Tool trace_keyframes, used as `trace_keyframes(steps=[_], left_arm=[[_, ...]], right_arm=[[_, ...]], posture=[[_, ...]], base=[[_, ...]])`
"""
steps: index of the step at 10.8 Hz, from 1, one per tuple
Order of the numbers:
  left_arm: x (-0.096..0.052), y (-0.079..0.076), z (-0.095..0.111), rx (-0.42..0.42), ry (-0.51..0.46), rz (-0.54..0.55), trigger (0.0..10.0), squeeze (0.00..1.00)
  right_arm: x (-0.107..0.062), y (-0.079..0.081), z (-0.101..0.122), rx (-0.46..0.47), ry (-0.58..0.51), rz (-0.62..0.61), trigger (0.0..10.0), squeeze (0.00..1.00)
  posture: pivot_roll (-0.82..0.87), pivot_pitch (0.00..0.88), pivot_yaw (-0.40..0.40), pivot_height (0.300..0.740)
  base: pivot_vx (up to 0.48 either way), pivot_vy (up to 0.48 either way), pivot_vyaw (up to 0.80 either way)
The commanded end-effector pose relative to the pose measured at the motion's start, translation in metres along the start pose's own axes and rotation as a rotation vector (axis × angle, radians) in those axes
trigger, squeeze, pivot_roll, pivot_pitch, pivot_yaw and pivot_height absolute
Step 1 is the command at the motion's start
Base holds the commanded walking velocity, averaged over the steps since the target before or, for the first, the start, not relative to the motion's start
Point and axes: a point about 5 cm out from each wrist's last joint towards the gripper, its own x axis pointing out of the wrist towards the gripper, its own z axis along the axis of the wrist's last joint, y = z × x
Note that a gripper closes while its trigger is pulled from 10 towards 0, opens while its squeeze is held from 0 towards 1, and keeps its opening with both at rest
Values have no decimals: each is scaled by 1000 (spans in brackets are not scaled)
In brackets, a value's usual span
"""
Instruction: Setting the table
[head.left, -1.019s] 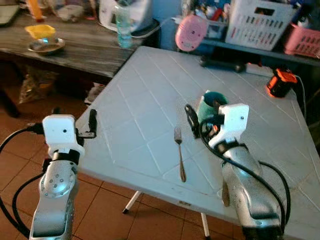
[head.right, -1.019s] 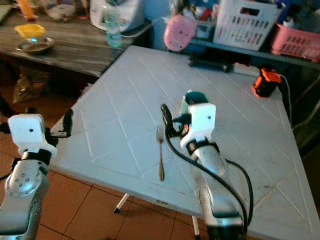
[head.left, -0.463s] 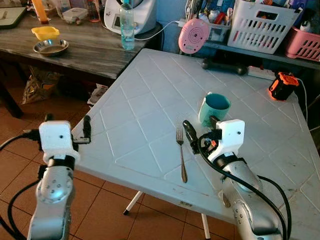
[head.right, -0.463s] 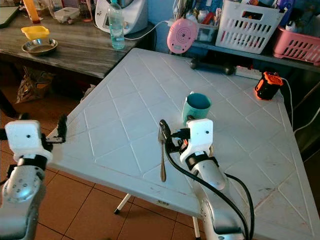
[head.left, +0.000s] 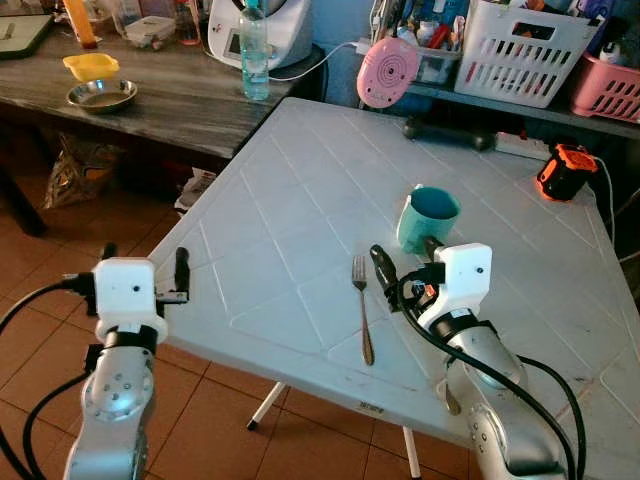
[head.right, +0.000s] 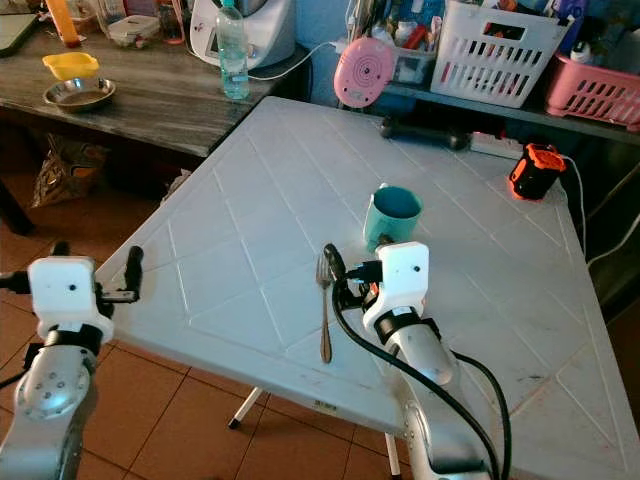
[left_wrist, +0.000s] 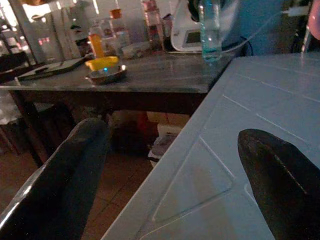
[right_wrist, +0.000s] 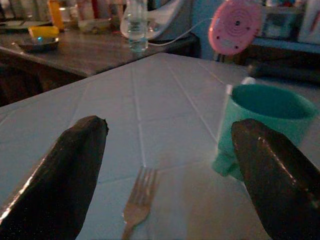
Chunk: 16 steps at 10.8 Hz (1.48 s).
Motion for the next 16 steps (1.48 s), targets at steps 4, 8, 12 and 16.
trace_keyframes(steps=[4, 8, 12, 16], left_arm=[[0, -5, 0, 19, 1, -15, 10000, 0], [2, -10, 1, 15, -16, -6, 10000, 0], [3, -11, 1, 21, -15, -5, 10000, 0], [6, -9, 4, 20, -34, 6, 10000, 0]], right_arm=[[-2, -2, 0, -19, 1, -20, 10000, 0], [-1, -5, 5, -87, -24, -31, 10000, 0], [0, -5, 4, -98, -26, -47, 10000, 0], [-4, -7, 4, -109, -38, -65, 10000, 0]], posture=[[134, 27, -28, 740], [123, 24, -31, 740], [126, 21, -31, 740], [120, 27, -25, 740]], base=[[0, 0, -362], [0, 0, 0], [0, 0, 0], [0, 0, 0]])
